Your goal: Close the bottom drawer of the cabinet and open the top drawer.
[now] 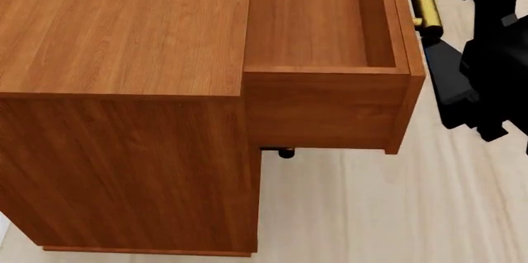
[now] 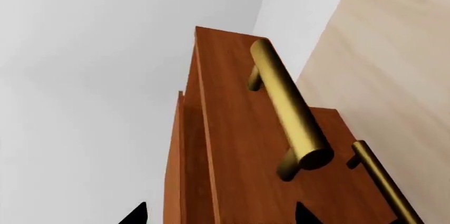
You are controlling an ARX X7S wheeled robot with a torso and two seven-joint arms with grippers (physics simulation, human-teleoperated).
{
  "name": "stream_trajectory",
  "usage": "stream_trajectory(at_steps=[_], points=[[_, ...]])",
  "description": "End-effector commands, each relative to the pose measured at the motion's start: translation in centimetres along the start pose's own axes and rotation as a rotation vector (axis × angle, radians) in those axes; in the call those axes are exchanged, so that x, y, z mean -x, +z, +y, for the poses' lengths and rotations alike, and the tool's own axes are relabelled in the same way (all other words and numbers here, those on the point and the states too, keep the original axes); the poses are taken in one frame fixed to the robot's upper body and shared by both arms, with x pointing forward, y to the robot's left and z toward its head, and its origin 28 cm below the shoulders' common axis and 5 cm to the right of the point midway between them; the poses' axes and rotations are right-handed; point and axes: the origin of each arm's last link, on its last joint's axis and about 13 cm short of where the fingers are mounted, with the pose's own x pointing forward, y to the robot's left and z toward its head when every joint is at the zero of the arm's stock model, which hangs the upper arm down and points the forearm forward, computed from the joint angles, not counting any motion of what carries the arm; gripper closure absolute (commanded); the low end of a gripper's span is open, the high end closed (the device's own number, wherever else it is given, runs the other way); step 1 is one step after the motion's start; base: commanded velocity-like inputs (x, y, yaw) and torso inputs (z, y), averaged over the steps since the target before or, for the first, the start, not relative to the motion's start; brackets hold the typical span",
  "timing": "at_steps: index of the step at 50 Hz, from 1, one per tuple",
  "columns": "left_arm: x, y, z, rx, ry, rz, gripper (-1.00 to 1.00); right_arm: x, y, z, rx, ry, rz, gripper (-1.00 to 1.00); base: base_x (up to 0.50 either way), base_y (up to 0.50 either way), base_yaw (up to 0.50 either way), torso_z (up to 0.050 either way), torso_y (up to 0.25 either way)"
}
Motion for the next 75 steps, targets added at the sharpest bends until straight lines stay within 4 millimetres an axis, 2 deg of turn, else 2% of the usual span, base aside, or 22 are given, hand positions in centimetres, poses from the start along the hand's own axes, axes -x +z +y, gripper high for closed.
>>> stream_trajectory(at_steps=[1,12,17,26,35,40,48,53,58,59,62,66,73,74,75], points=[[0.0,0.2,0.0,0.001,0.001,0.000,-1.00,0.6,0.0,-0.1,-0.004,-0.007,-0.024,-1.00,0.00,0.00,0.00,0.000,0.000],[-0.1,0.0,-0.1,0.000,0.002,0.003,-1.00,0.6,0.2,-1.0,-0.025,-0.052,-0.053,-1.00,0.00,0.00,0.00,0.000,0.000],[0.2,-0.4,0.2,-0.003,0.003,0.002,-1.00,1.4,0.3,-0.6,-0.010,-0.048,-0.073,-1.00,0.00,0.00,0.00,0.000,0.000],[0.0,0.0,0.0,-0.006,0.001,0.001,-1.00,3.2,-0.5,2.3,0.200,-0.044,-0.161,-1.00,0.00,0.00,0.00,0.000,0.000],[-0.1,0.0,-0.1,-0.004,-0.001,0.003,-1.00,3.4,-1.4,4.2,0.465,-0.061,-0.191,-1.00,0.00,0.00,0.00,0.000,0.000],[0.0,0.0,0.0,-0.004,0.004,-0.002,-1.00,3.6,-2.4,5.8,0.688,-0.093,-0.246,-1.00,0.00,0.00,0.00,0.000,0.000],[0.0,0.1,-0.1,-0.001,-0.001,-0.002,-1.00,2.8,-4.4,6.8,1.076,-0.182,-0.285,-1.00,0.00,0.00,0.00,0.000,0.000],[0.1,-0.2,0.1,-0.002,-0.001,-0.001,-1.00,2.0,-4.6,6.9,1.182,-0.243,-0.309,-1.00,0.00,0.00,0.00,0.000,0.000],[0.0,0.1,-0.1,-0.001,-0.001,-0.001,-1.00,1.1,-4.7,6.7,1.205,-0.265,-0.260,-1.00,0.00,0.00,0.00,0.000,0.000],[0.3,-0.5,0.4,-0.001,0.000,-0.001,-1.00,0.9,-4.7,6.5,1.208,-0.269,-0.251,-1.00,0.00,0.00,0.00,0.000,0.000],[0.4,-0.5,0.3,-0.002,-0.002,-0.001,-1.00,0.3,-4.8,6.3,1.226,-0.290,-0.231,-1.00,0.00,0.00,0.00,0.000,0.000],[0.1,0.2,-0.1,-0.002,-0.001,-0.001,-1.00,-0.4,-4.7,6.5,1.216,-0.299,-0.194,-1.00,0.00,0.00,0.00,0.000,0.000],[0.0,0.1,-0.1,-0.001,-0.001,0.000,-1.00,-1.8,-4.2,6.8,1.178,-0.330,-0.118,-1.00,0.00,0.00,0.00,0.000,0.000],[0.3,-0.6,0.4,-0.003,0.000,0.000,-1.00,-2.1,-4.1,6.7,1.161,-0.340,-0.081,-1.00,0.00,0.00,0.00,0.000,0.000],[0.1,-0.2,0.1,-0.001,0.000,0.001,-1.00,-2.4,-4.0,6.5,1.151,-0.352,-0.065,-1.00,0.00,0.00,0.00,0.000,0.000]])
